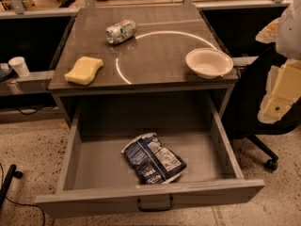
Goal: Pick blue chip bag from top drawer and place on counter
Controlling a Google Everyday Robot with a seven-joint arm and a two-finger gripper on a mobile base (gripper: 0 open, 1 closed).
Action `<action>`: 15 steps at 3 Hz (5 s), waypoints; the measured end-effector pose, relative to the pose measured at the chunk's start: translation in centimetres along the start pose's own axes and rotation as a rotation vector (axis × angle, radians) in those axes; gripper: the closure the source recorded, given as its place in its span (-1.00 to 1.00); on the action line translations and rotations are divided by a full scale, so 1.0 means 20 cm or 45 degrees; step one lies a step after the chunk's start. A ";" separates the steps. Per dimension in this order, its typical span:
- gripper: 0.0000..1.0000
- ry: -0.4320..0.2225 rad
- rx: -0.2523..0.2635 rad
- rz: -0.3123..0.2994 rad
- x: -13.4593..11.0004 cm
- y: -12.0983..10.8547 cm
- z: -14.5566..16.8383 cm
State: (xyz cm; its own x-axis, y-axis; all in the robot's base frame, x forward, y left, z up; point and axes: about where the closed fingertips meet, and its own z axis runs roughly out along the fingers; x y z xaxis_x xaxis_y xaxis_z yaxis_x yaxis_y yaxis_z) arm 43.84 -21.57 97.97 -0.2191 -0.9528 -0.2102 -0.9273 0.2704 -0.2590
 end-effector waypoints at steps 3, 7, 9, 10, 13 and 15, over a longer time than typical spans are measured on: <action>-1.00 -0.029 -0.126 0.136 -0.06 0.14 0.47; -1.00 -0.016 -0.296 0.226 -0.24 0.25 1.05; -1.00 -0.041 -0.242 0.326 -0.37 0.24 1.36; -1.00 -0.062 -0.267 0.392 -0.42 0.29 1.49; -0.41 -0.132 -0.433 0.506 -0.53 0.47 1.84; 0.67 -0.161 -0.392 0.408 -0.53 0.51 1.95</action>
Offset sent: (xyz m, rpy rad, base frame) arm 0.0035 0.0255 -0.0938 0.0485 0.0980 -0.0613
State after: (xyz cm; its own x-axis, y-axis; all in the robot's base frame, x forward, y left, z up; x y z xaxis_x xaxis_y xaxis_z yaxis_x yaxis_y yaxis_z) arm 48.53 -3.36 60.88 -0.4885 -0.7984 -0.3521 -0.8700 0.4768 0.1258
